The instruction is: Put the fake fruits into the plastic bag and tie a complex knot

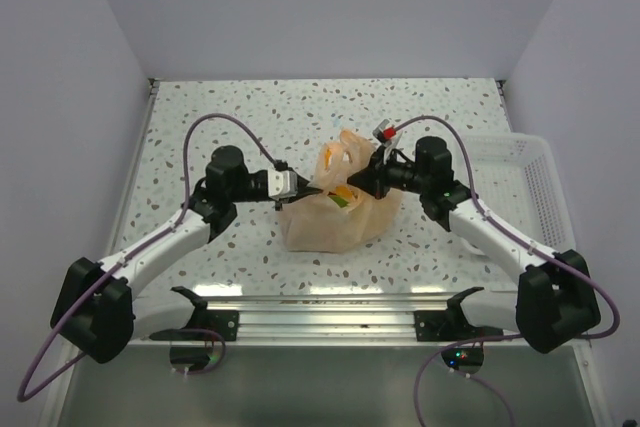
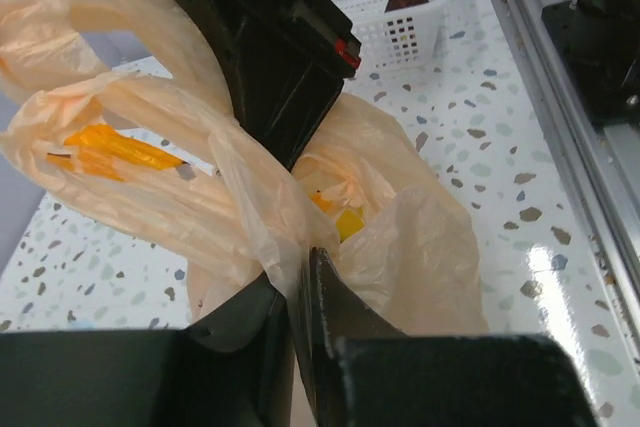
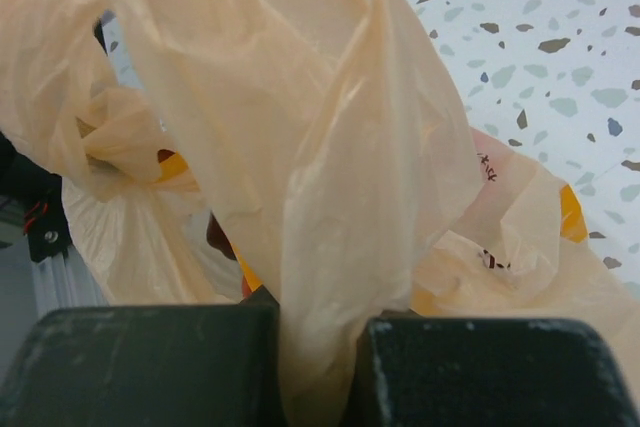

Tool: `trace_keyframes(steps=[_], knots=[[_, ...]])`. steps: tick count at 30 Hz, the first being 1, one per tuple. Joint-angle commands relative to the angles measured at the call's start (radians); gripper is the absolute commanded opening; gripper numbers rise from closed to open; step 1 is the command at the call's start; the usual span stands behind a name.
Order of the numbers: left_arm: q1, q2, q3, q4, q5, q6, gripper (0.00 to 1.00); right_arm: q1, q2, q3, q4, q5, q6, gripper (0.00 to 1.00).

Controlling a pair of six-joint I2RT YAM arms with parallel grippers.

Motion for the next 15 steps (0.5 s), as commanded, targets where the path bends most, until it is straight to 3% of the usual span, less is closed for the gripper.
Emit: trace_keyframes(steps=[1,2,3,4,6,9,15], knots=[[-0.008,-0.006,0.006,-0.044,0.037,0.216,0.17,0.000,-0.003,0.028,-0.026,-0.048,-0.001,0.00],[-0.006,-0.001,0.012,-0.038,0.015,0.198,0.25,-0.002,-0.006,0.020,-0.023,-0.058,-0.003,0.00],[-0.006,0.002,0.010,0.016,-0.043,0.104,0.41,0.001,-0.013,0.014,-0.006,-0.071,0.002,0.00],[-0.006,0.011,0.010,0.044,-0.074,0.044,0.48,0.000,-0.020,0.008,0.002,-0.078,0.003,0.00],[-0.008,0.028,0.033,0.057,-0.135,-0.081,0.53,0.001,-0.024,-0.009,0.014,-0.087,0.002,0.00],[-0.006,0.059,0.075,0.019,-0.169,-0.167,0.69,0.000,-0.027,-0.026,0.037,-0.084,0.009,0.00],[-0.008,0.120,0.133,-0.012,-0.178,-0.271,0.79,0.000,-0.035,-0.038,0.049,-0.067,0.017,0.00]])
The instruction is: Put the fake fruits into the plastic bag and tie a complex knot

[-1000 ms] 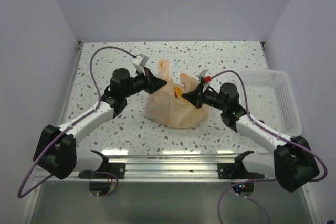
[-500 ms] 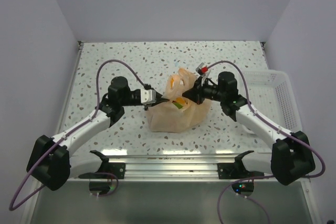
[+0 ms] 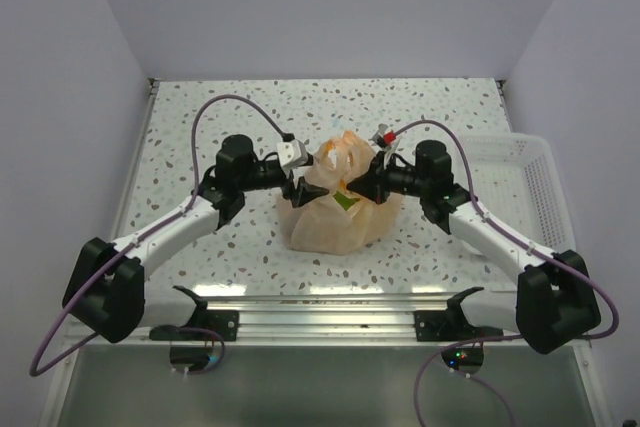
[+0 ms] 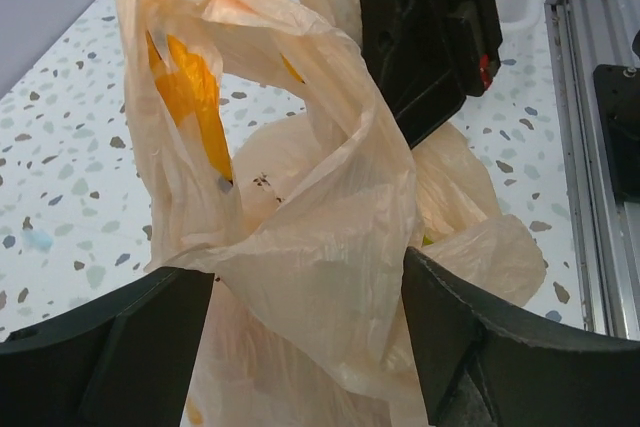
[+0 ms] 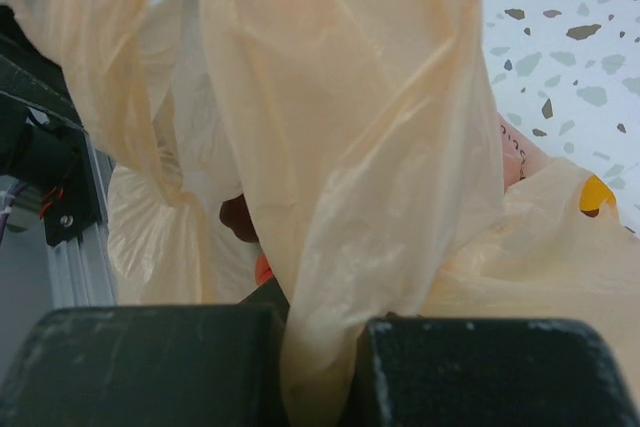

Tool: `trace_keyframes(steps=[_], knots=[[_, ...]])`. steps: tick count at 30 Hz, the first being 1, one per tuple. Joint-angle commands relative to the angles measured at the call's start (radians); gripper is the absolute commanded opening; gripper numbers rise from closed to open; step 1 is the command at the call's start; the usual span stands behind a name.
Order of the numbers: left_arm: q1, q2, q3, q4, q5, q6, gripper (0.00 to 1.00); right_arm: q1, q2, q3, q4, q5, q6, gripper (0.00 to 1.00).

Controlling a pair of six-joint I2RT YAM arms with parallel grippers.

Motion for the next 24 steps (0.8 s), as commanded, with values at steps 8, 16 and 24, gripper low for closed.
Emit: trace_keyframes(steps=[8,16,24], knots=[[0.013,-0.036,0.001,0.040,-0.162,-0.101,0.97,-0.002,-0.063,-0.030,0.064,0.002,0.036,0.00],[0.013,-0.053,-0.016,0.068,-0.208,-0.083,0.99,-0.002,-0.058,-0.033,0.088,-0.001,0.047,0.00],[0.024,0.012,0.023,0.172,0.195,0.069,0.16,0.000,-0.032,0.001,0.048,0.014,0.072,0.00]])
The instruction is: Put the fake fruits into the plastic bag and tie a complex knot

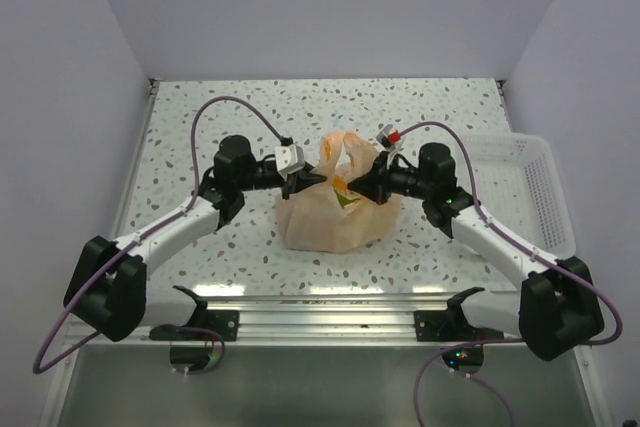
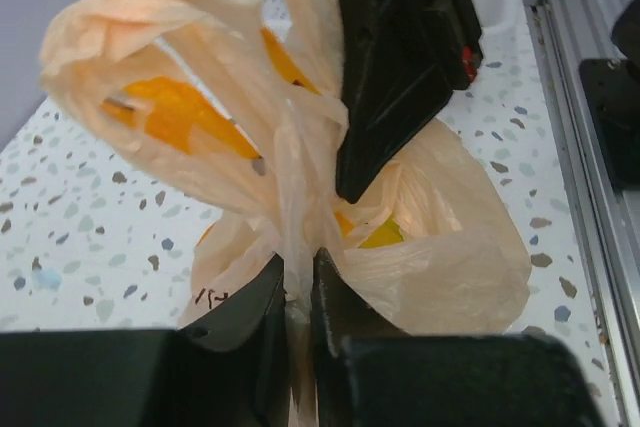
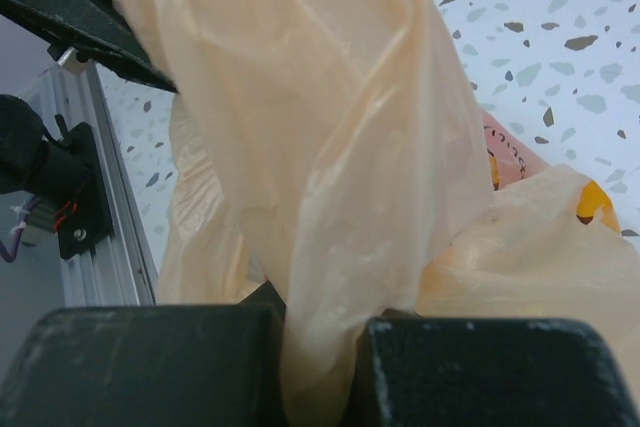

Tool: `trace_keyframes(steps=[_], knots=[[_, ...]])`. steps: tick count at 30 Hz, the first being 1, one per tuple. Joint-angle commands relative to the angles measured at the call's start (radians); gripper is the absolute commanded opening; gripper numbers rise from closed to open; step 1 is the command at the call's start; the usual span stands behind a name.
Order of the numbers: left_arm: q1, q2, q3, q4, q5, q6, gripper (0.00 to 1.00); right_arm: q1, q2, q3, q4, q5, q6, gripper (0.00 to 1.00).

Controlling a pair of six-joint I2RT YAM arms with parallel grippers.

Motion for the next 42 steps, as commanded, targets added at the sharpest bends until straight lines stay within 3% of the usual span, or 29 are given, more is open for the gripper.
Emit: trace_keyframes(steps=[1,4,5,7,8,14,17,20,21,23,24,26,28,32,36,42], knots=[[0.015,0.000,0.057,0.058,0.258,0.213,0.13,0.001,0.019,0.056,-0.036,0.004,-0.001,0.00],[0.015,0.017,0.135,-0.127,0.372,0.358,0.08,0.002,0.021,0.079,-0.123,-0.011,-0.081,0.00],[0.012,0.029,0.162,-0.248,0.389,0.468,0.07,0.005,0.021,0.081,-0.137,-0.016,-0.095,0.00],[0.009,0.067,0.228,-0.335,0.444,0.603,0.06,0.012,0.030,0.096,-0.179,-0.021,-0.119,0.00],[0.006,0.078,0.248,-0.475,0.455,0.679,0.06,0.013,0.033,0.100,-0.189,-0.015,-0.121,0.00],[-0.023,0.190,0.383,-0.756,0.427,0.961,0.06,0.025,0.025,0.120,-0.212,-0.074,-0.156,0.00],[-0.029,0.244,0.422,-0.765,0.395,0.980,0.06,0.028,0.027,0.142,-0.243,-0.114,-0.232,0.01],[-0.031,0.267,0.448,-0.774,0.384,0.980,0.06,0.028,0.031,0.165,-0.283,-0.163,-0.283,0.12],[-0.031,0.280,0.465,-0.780,0.384,0.978,0.06,0.028,0.035,0.174,-0.303,-0.168,-0.291,0.24],[-0.031,0.294,0.480,-0.778,0.390,0.952,0.06,0.028,0.039,0.182,-0.333,-0.188,-0.326,0.38],[-0.032,0.294,0.483,-0.780,0.391,0.955,0.06,0.028,0.039,0.183,-0.340,-0.194,-0.334,0.50],[-0.032,0.294,0.483,-0.783,0.389,0.960,0.06,0.032,0.042,0.183,-0.346,-0.194,-0.340,0.56],[-0.032,0.294,0.489,-0.783,0.400,0.957,0.06,0.035,0.048,0.188,-0.351,-0.182,-0.340,0.68],[-0.042,0.293,0.502,-0.817,0.423,0.974,0.06,0.039,0.056,0.185,-0.343,-0.142,-0.325,0.72],[-0.069,0.310,0.543,-0.952,0.427,1.119,0.06,0.039,0.067,0.188,-0.288,-0.133,-0.280,0.73],[-0.098,0.330,0.545,-0.949,0.380,1.113,0.07,0.041,0.078,0.194,-0.251,-0.142,-0.263,0.70]])
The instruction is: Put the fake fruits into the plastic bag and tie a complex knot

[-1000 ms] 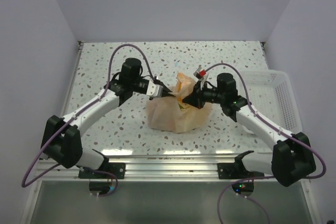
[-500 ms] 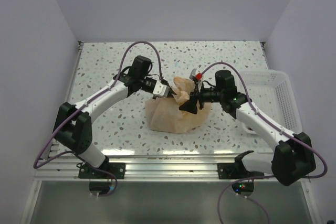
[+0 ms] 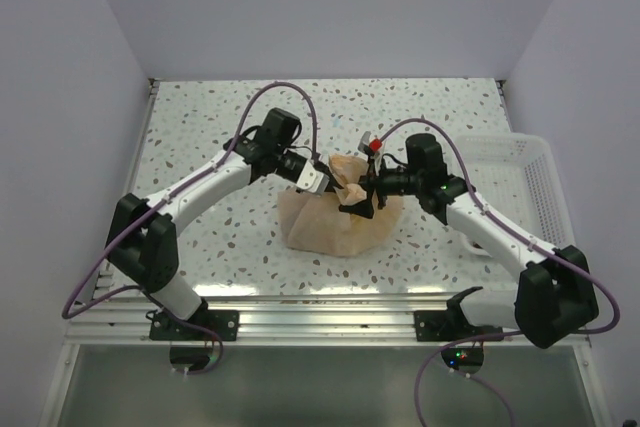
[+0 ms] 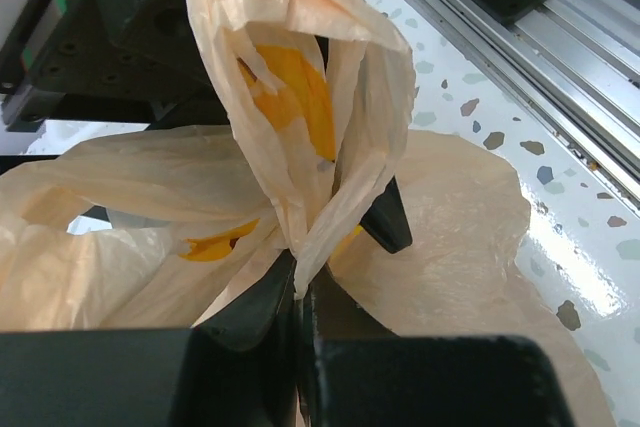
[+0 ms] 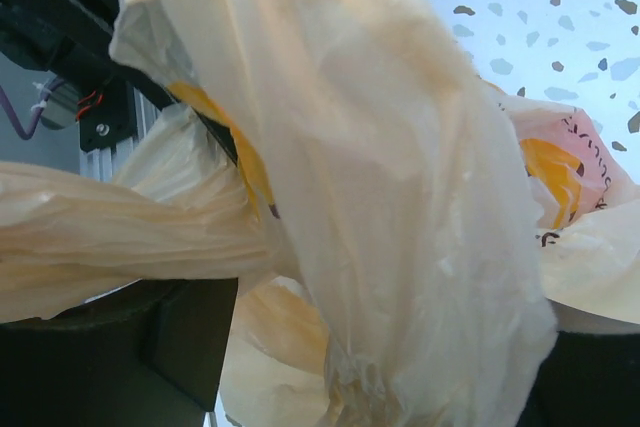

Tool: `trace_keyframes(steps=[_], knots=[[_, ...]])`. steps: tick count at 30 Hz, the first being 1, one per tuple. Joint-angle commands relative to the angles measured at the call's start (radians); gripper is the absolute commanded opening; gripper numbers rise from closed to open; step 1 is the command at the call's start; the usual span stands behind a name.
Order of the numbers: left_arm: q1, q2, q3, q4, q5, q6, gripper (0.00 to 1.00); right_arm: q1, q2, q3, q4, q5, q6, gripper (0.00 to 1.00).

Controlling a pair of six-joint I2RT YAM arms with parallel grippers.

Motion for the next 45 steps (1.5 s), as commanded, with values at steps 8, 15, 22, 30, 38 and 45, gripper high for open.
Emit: trace_keyframes(steps=[8,15,22,30,38,45], knots=[[-0.021,0.039,0.052,-0.027,-0.004,0.030,0.12,0.009,0.008,0.042,0.065,-0.002,0.000,0.55],[-0.021,0.044,0.091,0.001,0.046,-0.063,0.20,0.010,0.010,0.031,0.098,0.001,0.000,0.32],[-0.018,0.019,0.091,-0.110,-0.045,0.018,0.35,0.010,0.004,0.027,0.094,0.008,-0.001,0.08],[0.048,-0.069,0.092,-0.372,-0.022,0.216,0.55,0.010,-0.002,0.024,0.078,0.015,-0.012,0.00],[0.234,-0.149,0.109,-0.363,0.050,0.058,0.53,0.010,-0.004,0.018,0.088,0.008,-0.012,0.00],[0.255,-0.200,-0.008,0.399,0.009,-0.603,0.62,0.009,0.001,0.028,0.075,-0.006,-0.016,0.00]])
